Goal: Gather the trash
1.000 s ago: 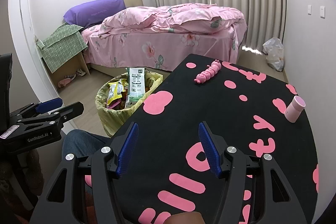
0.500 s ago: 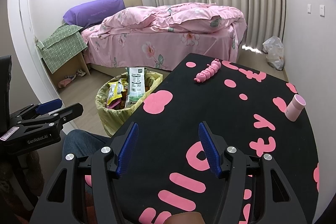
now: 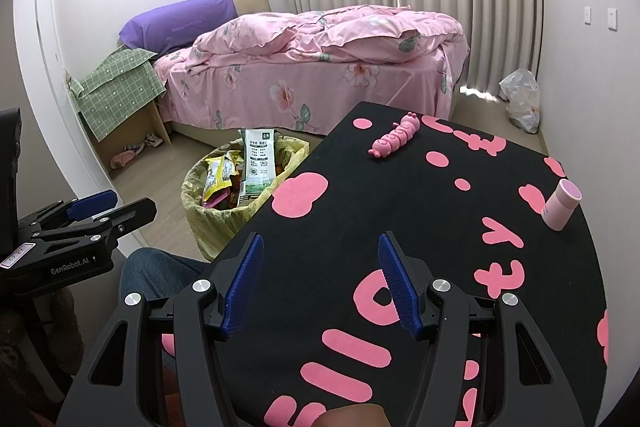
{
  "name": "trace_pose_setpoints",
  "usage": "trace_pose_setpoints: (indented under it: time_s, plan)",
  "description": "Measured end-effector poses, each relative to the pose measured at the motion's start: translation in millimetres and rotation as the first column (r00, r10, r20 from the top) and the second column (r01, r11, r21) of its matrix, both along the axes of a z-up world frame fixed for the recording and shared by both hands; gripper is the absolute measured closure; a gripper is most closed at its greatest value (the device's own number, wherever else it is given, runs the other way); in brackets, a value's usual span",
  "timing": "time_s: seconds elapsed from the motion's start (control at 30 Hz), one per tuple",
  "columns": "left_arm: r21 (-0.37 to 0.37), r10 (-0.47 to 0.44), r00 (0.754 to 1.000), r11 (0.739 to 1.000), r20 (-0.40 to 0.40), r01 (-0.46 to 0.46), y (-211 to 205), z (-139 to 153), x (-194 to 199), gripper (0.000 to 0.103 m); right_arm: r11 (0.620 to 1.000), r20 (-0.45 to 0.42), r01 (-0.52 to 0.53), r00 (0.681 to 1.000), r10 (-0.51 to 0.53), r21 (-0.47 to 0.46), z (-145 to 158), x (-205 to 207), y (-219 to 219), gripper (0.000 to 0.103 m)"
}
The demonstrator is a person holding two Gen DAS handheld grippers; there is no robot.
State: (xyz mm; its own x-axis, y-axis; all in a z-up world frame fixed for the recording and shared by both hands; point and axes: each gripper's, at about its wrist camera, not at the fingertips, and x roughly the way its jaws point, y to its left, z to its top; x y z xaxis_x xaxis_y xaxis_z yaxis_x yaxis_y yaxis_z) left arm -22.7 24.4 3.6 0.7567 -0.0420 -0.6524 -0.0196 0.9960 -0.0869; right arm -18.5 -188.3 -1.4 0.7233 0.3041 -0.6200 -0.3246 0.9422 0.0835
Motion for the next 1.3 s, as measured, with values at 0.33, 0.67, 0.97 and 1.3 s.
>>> trace_pose_setpoints:
  time_s: [0.33, 0.67, 0.97, 1.3]
  plan:
    - [0.001, -0.002, 1.0, 1.0, 0.0, 0.002, 1.7, -0.2, -0.4, 0.026, 1.0, 0.0, 0.0, 1.0, 0.0, 0.001, 0.0, -0.4, 0.5, 0.046]
    - [0.003, -0.001, 1.0, 1.0, 0.001, 0.001, 1.2, -0.5, -0.6, 0.026, 1.0, 0.0, 0.001, 1.0, -0.001, 0.002, 0.0, -0.3, 0.0, 0.046]
    - [-0.02, -0.011, 1.0, 1.0, -0.009, 0.011, 3.7, -0.7, -1.1, 0.026, 1.0, -0.001, 0.001, 1.0, -0.001, -0.001, 0.0, -0.2, 0.5, 0.046]
    - [0.018, -0.013, 1.0, 1.0, 0.01, 0.013, -1.0, -1.3, -2.7, 0.026, 1.0, -0.024, 0.003, 1.0, -0.004, -0.023, -5.5, 1.3, 2.2, 0.046]
